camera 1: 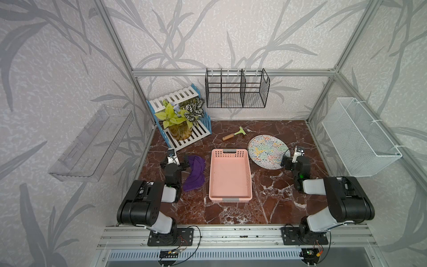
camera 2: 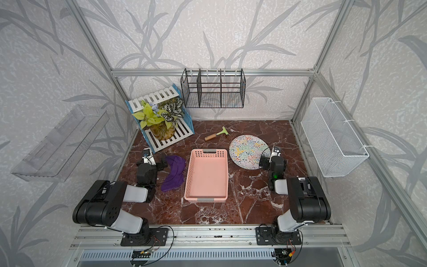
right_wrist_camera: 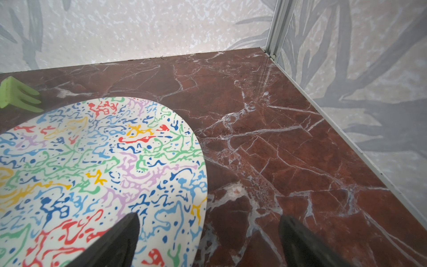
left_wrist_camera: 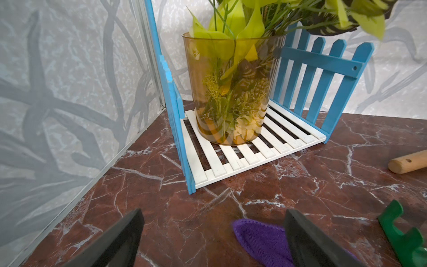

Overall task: Wipe the wet plate dry
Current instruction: Reset both arms

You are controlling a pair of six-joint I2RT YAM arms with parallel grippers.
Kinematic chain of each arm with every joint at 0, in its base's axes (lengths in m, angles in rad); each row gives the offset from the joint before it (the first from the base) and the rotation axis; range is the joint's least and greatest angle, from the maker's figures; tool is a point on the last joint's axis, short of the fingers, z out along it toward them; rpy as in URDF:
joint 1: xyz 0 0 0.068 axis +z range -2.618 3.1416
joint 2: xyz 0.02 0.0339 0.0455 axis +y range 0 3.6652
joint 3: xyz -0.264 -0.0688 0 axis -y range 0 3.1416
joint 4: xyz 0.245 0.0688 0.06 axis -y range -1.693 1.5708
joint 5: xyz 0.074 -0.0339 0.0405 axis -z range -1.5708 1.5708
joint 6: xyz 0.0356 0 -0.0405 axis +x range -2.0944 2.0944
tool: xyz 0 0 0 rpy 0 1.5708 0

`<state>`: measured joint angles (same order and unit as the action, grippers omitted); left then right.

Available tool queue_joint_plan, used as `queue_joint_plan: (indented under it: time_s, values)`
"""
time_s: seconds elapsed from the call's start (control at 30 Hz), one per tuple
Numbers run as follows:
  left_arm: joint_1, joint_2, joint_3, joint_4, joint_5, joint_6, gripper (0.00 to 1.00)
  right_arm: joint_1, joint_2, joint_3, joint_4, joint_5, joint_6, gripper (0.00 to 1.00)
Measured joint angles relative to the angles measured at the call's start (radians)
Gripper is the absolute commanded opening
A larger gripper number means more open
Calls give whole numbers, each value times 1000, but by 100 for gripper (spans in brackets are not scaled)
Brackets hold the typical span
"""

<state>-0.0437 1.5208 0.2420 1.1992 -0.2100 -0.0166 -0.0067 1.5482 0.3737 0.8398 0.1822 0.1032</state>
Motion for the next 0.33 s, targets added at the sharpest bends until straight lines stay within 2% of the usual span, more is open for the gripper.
queue_joint_plan:
  time_s: [0.33]
  values:
    - [0,0,0,7,19,0,100,1,0,3,-1,0,-1,99]
